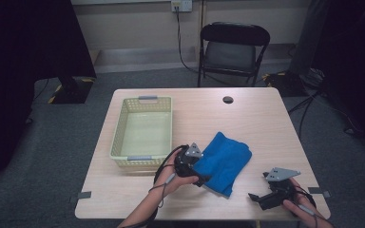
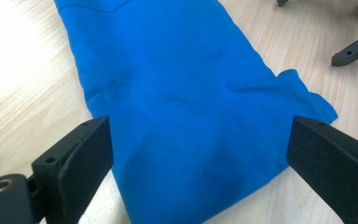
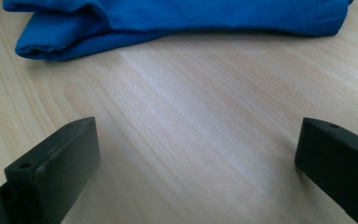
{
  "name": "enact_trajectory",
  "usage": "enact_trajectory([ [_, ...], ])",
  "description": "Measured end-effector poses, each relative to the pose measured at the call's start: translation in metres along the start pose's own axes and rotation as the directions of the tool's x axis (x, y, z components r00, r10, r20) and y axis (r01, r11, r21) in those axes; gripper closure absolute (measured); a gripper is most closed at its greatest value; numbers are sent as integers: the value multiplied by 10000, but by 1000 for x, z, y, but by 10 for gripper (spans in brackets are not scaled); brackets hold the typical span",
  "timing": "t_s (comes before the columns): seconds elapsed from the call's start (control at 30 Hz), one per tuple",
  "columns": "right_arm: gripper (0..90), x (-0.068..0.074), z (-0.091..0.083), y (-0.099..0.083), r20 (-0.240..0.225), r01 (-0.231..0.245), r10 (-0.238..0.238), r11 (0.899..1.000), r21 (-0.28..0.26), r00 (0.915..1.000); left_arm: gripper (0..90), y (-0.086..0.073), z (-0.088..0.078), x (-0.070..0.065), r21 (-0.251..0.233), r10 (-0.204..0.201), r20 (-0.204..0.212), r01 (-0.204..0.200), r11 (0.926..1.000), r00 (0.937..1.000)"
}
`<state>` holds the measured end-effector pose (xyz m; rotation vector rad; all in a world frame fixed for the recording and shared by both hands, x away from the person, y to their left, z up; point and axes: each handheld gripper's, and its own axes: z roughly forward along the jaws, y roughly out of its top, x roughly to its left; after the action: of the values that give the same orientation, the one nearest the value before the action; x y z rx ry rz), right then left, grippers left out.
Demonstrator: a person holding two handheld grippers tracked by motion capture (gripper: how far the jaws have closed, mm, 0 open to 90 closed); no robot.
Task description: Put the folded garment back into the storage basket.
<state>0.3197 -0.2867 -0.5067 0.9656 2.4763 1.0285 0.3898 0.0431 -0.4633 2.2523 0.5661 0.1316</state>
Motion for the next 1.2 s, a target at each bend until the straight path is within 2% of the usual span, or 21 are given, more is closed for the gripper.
enact_trajectory([
  [0.43,0,0,0,0,-1,-1,1,10000,0,10000,64,9,10,2,13,100,-56,-100,9999,9999],
  [0.73,0,0,0,0,0,0,0,10000,1,10000,63,13,17,5,2,29,-87,-29,10000,10000],
  [1.2,0,0,0,0,0,0,0,10000,1,10000,65,25,33,5,146,241,-229,-238,9996,9994],
])
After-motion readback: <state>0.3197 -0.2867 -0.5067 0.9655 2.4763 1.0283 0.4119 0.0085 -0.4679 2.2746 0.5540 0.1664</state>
